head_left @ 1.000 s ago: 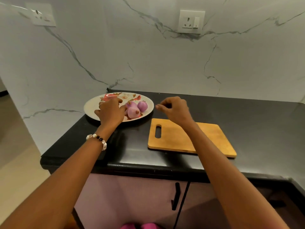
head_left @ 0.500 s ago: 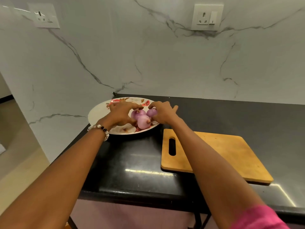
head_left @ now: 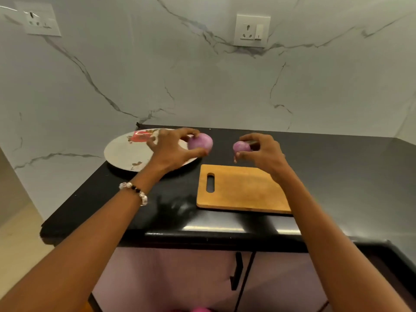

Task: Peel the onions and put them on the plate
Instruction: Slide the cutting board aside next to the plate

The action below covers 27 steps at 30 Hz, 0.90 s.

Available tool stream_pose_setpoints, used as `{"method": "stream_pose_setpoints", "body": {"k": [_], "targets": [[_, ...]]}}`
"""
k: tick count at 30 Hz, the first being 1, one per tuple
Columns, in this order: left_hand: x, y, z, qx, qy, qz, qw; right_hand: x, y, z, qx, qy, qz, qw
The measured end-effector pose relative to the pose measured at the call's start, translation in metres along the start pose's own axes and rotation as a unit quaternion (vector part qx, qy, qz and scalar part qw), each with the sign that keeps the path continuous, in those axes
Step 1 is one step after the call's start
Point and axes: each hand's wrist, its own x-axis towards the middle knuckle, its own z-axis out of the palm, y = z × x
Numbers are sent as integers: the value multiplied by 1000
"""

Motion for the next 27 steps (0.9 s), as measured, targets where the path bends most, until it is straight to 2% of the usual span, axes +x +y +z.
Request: {"method": "stream_pose_setpoints", "body": {"k": [4,6,9,15,21,24,27], "targets": [[-24,42,40,-29,-91,46,994,-41,14,-41,-26,-24,32,999],[-32,55,57,5,-113,48,992,-55,21,-52,-42,-33,45,998],[-41,69,72,65,-126,34,989,-70,32,-64,-59,-26,66,996],[-52,74,78,117,-126,26,985,-80,47,-59,-81,-30,60,994],[-50,71,70,85,-155,12,984,-78,44,-59,-122,-28,60,990],[-47,65,55,-9,-116,14,993,-72,25,-52,-132,34,19,991],[-42,56,31,-97,4,9,995,-60,-4,-33,-78,114,-70,988]]}}
